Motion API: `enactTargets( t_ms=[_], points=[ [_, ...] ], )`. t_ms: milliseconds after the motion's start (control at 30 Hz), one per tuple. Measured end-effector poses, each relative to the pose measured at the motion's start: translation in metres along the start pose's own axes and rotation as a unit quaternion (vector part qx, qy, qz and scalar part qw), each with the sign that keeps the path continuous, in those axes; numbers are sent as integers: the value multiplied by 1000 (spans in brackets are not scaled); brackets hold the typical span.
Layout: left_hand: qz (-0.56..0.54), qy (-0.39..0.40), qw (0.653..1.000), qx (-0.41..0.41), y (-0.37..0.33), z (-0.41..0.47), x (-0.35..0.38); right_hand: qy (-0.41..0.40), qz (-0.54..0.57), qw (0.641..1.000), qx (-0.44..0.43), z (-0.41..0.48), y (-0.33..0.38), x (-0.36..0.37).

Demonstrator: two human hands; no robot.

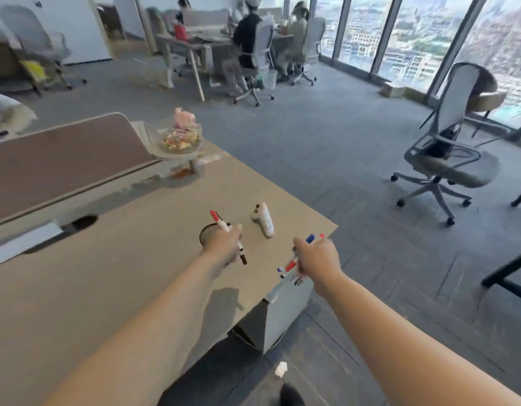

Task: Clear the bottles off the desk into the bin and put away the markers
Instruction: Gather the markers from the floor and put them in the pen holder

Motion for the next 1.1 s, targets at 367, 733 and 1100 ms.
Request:
enactTargets(
  t_ms=[367, 733, 1100],
  points=[
    [-20, -146, 986, -82, 34, 93, -64, 130, 50, 989, 41, 123, 69, 125],
    [100, -178, 973, -107, 51, 119, -50, 180, -35, 983, -6, 152, 67, 195],
    [78, -171, 974, -127, 60, 111, -40, 239, -104, 962, -88, 139, 80, 206]
  ],
)
Point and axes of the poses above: each hand's wrist, its own z-axis towards the middle knuckle, its own x-axis out of the palm, y = z × x, the point moved 7 cm from there along z, towards the middle knuckle, and after that the axes turned 8 degrees about x, right-handed, at the moved point
